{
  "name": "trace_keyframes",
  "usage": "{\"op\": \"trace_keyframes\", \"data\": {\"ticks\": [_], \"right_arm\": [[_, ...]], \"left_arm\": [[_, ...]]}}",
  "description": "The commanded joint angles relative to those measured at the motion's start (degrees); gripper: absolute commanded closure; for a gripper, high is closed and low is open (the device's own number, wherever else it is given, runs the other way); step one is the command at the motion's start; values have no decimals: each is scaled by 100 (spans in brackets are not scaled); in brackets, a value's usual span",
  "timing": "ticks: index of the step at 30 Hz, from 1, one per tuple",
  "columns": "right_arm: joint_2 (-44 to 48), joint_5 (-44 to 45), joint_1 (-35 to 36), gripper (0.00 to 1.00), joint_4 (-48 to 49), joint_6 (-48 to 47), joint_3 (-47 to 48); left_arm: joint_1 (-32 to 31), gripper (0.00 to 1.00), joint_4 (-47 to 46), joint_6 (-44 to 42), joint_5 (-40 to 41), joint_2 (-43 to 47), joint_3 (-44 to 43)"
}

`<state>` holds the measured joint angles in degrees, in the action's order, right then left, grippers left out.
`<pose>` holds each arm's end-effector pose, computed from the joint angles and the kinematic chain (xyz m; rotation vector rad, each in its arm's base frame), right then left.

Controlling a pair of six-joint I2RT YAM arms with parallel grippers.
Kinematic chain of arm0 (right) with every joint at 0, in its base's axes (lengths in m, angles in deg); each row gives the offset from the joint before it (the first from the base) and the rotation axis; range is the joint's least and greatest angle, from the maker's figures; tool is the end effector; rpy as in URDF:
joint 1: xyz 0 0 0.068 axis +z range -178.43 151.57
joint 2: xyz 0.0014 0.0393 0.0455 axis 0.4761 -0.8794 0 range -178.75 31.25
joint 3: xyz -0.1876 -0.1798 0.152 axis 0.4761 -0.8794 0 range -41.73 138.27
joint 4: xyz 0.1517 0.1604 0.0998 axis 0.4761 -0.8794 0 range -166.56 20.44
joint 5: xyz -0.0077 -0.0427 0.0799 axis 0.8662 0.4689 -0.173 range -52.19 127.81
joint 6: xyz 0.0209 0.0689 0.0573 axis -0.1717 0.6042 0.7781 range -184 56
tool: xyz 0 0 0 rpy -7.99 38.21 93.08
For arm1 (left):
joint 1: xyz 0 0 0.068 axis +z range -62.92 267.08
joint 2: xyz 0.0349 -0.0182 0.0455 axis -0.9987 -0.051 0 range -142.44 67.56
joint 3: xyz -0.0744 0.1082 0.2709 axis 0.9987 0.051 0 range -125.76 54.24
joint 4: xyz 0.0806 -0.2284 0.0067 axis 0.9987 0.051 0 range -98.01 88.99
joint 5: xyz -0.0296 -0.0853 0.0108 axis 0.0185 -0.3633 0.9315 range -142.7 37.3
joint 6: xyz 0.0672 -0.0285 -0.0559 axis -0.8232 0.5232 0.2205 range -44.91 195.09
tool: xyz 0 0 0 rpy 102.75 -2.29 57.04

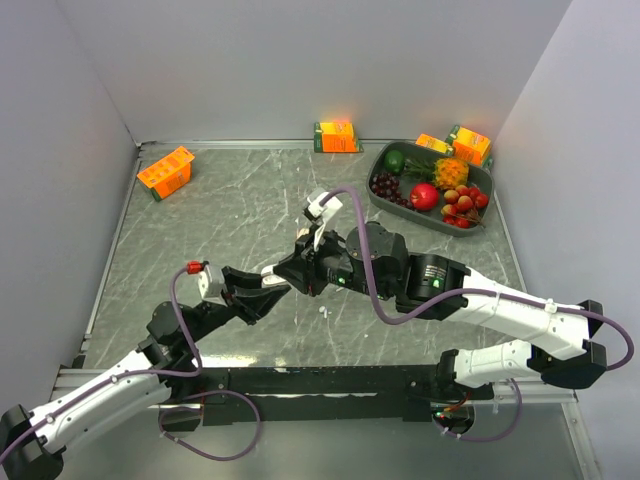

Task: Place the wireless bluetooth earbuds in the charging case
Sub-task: Place the earbud in the charging case.

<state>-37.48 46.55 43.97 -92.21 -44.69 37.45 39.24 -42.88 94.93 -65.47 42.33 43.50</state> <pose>0.0953 0.2589 0.4534 -0.7421 1.7468 0.9961 0.0751 -0.1100 0.2942 0.5147 1.2041 -1.1555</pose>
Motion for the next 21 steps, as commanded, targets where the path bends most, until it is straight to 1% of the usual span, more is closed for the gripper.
{"op": "trace_keyframes", "data": {"ticks": [1,5,10,15,21], "right_arm": [[-96,-451,46,100,86,-138,142],[-114,-504,46,100,25,-103,89],[-237,-566,46,100,-107,-138,194],[-334,-566,46,100,-187,-138,247],[-325,-522,37,100,-231,-129,239]], "left_arm": [[2,99,-336,-49,-84,141,-95],[2,99,-249,-304,-278,255,-103],[2,99,-11,-805,-708,238,-209],[2,99,-125,-867,-884,159,-218],[2,99,-125,-885,-867,238,-183]]}}
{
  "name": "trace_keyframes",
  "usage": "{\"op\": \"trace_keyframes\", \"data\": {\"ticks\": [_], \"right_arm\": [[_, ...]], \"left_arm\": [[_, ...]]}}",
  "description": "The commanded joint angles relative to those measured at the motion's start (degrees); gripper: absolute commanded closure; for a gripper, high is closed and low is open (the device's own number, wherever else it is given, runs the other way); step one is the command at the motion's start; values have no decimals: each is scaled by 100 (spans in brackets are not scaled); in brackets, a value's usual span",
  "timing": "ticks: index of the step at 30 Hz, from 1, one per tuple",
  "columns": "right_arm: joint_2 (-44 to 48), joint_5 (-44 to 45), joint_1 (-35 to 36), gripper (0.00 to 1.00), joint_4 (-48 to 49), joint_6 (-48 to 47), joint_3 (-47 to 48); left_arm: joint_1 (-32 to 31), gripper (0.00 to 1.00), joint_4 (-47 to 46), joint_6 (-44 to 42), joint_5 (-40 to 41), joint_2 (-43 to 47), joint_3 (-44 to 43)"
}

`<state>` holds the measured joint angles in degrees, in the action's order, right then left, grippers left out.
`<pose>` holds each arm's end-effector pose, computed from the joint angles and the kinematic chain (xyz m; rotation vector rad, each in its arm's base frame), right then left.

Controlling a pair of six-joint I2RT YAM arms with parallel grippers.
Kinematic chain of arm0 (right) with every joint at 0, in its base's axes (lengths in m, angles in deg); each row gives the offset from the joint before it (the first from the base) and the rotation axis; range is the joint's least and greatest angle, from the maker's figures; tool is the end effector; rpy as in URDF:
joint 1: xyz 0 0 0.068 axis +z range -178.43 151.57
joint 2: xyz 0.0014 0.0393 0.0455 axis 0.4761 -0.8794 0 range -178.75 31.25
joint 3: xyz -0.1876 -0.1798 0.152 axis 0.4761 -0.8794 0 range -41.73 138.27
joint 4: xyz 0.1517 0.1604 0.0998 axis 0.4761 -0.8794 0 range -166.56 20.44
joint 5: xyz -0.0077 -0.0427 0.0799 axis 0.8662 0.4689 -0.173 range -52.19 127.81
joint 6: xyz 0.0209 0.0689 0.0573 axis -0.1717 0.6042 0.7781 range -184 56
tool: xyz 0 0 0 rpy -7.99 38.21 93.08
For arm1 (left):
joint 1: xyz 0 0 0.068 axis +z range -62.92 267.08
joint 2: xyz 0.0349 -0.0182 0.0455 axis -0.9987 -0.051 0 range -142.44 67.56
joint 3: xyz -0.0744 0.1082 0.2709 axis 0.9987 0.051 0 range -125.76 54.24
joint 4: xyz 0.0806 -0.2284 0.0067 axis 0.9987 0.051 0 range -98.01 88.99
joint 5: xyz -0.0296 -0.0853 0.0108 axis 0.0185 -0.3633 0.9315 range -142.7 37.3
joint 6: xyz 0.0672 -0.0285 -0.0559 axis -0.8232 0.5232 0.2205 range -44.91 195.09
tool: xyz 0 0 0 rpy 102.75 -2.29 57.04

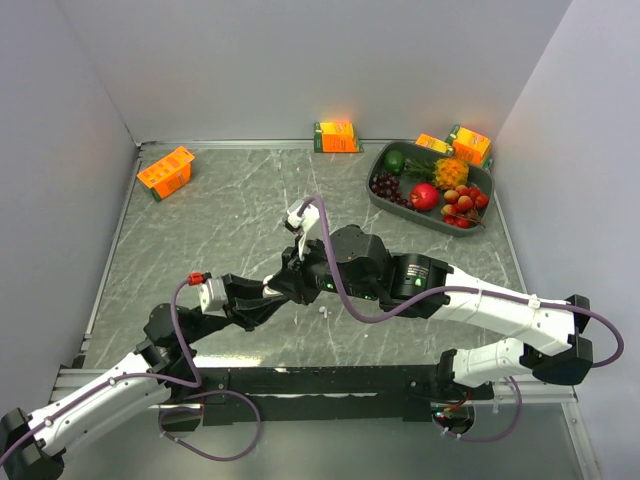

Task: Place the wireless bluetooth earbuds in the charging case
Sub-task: Place the earbud in the charging case.

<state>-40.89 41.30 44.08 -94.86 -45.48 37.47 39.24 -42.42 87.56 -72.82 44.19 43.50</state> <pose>0.0931 0.2789 0.4306 -0.8783 1.8223 1.0006 0.0621 -0.1107 0.2955 0.6926 1.0929 -1.1202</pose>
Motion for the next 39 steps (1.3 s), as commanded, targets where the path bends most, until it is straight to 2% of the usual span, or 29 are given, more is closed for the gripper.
{"op": "trace_keyframes", "data": {"ticks": [1,11,25,39], "right_arm": [[16,29,26,100,25,-59,228],[95,416,-70,100,-27,37,87],[349,126,-35,100,315,-59,-80],[200,73,44,100,394,-16,-300]], "left_arm": [[2,99,-180,-148,-115,70,-174],[2,99,-206,-87,-141,61,-174],[-7,99,-189,45,113,17,-191],[2,99,-355,194,193,-71,-218]]}}
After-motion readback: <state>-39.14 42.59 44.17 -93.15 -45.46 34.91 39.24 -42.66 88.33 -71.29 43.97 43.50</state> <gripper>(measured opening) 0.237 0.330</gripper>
